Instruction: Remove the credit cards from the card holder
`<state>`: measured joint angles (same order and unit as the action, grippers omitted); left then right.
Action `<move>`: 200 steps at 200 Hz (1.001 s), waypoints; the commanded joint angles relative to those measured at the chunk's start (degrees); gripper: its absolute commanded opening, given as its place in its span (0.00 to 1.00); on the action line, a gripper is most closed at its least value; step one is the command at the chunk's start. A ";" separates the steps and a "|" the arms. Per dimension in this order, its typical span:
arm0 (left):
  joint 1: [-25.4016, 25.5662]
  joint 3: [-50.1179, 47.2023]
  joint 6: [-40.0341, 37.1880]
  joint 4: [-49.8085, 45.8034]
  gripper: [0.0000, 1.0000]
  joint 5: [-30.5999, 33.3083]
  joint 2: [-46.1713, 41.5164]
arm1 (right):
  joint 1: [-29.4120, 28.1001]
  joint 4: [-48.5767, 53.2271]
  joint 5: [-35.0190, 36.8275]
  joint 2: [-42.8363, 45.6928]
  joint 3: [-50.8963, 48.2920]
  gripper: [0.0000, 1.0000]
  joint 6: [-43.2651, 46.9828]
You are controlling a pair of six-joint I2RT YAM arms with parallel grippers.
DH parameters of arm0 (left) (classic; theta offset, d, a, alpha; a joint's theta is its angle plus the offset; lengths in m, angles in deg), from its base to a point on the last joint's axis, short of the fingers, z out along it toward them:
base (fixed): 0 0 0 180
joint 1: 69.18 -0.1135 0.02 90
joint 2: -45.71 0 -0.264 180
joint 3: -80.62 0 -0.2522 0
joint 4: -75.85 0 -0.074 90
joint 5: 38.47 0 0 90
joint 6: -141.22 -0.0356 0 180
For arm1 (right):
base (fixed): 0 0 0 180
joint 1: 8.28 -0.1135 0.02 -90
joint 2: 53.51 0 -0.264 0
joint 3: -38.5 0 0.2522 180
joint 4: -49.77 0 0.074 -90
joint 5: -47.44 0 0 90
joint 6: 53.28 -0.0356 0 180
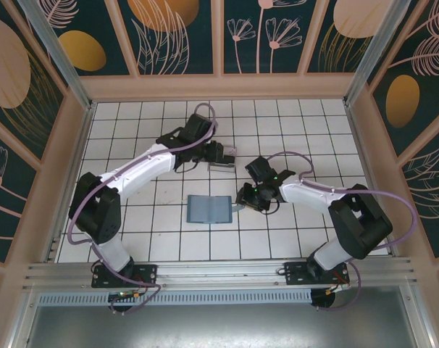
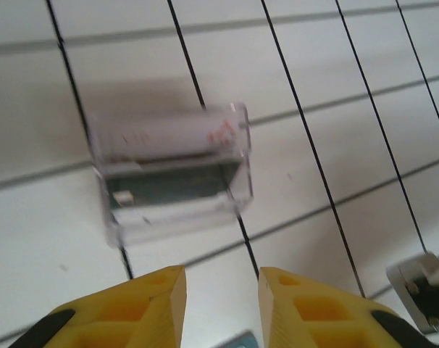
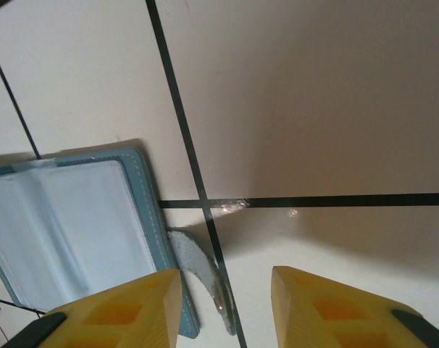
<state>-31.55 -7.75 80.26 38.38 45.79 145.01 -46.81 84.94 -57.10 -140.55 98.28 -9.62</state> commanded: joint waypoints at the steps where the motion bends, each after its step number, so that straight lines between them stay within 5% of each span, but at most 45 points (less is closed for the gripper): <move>1: 1.60 -4.25 6.72 1.58 0.34 -5.77 -3.20 | -0.67 -1.10 -0.83 -0.66 -1.10 0.37 1.15; 78: 8.39 -19.72 19.50 14.06 0.27 -15.77 -3.43 | -1.88 -2.13 -1.10 -1.92 -1.89 0.34 0.87; 137: 10.41 -21.81 22.51 16.46 0.25 -16.65 2.23 | -2.17 -1.99 -0.49 -3.07 -1.46 0.32 0.90; 200: 11.50 -19.77 18.47 6.65 0.26 -10.23 5.57 | -2.17 -0.98 0.81 -3.64 -1.28 0.32 0.93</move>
<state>-20.53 -28.67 100.67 50.97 32.07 149.54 -48.53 83.24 -57.61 -143.46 97.10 -9.64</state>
